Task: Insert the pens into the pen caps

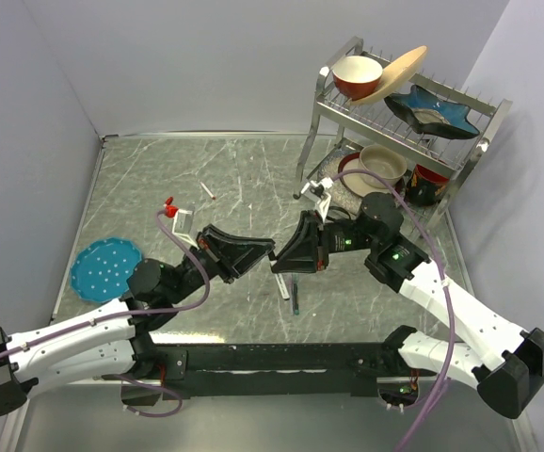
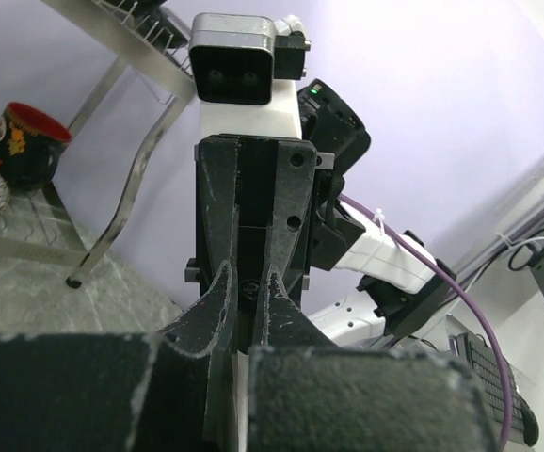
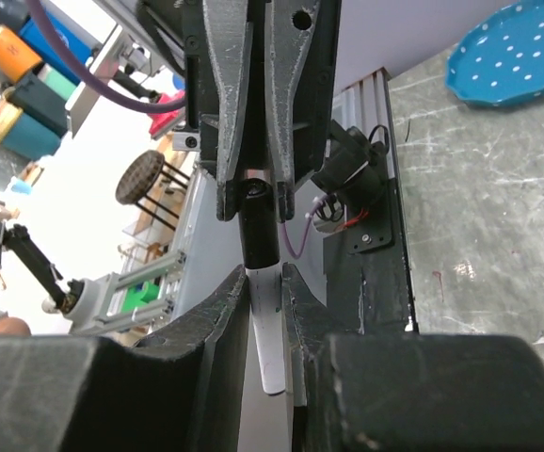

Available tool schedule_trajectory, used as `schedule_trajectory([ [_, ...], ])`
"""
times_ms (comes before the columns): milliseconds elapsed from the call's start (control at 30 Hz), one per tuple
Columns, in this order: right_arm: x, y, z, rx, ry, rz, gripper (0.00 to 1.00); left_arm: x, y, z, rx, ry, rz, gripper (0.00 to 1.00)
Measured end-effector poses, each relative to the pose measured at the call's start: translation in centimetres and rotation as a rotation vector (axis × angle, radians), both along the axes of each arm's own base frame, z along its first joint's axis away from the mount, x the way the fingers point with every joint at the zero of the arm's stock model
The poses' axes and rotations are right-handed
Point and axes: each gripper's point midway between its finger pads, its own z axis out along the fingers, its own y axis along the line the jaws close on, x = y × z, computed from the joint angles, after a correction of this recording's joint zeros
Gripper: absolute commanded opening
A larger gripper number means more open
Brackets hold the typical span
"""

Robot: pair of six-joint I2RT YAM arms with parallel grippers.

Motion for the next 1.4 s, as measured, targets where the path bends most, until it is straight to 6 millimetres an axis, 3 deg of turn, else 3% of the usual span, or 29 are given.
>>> schedule_trajectory([
  [500, 1.5, -0.2, -1.8, -0.029, 0.045, -0.116, 0.01, 1.9, -1.0, -1.8, 0.134, 0.083, 0.075, 0.01],
  [633, 1.9, -0.4, -3.0, -0.059, 0.065, -0.159, 0.13, 2.4, -1.0, -2.9, 0.184, 0.115, 0.100, 0.01],
  [767, 2.1, -1.4, -4.5, -0.097, 0.070, -0.241, 0.41, 2.8, -1.2, -4.3, 0.249, 0.150, 0.108, 0.01],
  [800, 2.4, -1.8, -4.6, -0.104, 0.064, -0.275, 0.44, 2.8, -1.2, -4.6, 0.262, 0.155, 0.102, 0.01],
  [967, 5.3, -4.6, -3.5, -0.085, -0.066, -0.516, 0.53, 1.7, -2.4, -10.4, 0.458, 0.236, 0.015, 0.01],
  [1100, 5.4, -6.5, -4.8, -0.121, -0.100, -0.609, 0.57, 2.0, -2.6, -15.2, 0.604, 0.319, 0.008, 0.01],
  [1233, 4.9, -8.0, -6.7, -0.174, -0.079, -0.669, 0.75, 3.9, -1.7, -18.6, 0.693, 0.392, 0.067, 0.01],
  [1400, 5.1, -9.3, -7.3, -0.206, -0.074, -0.738, 0.78, 7.0, -0.1, -23.9, 0.812, 0.515, 0.160, 0.01],
])
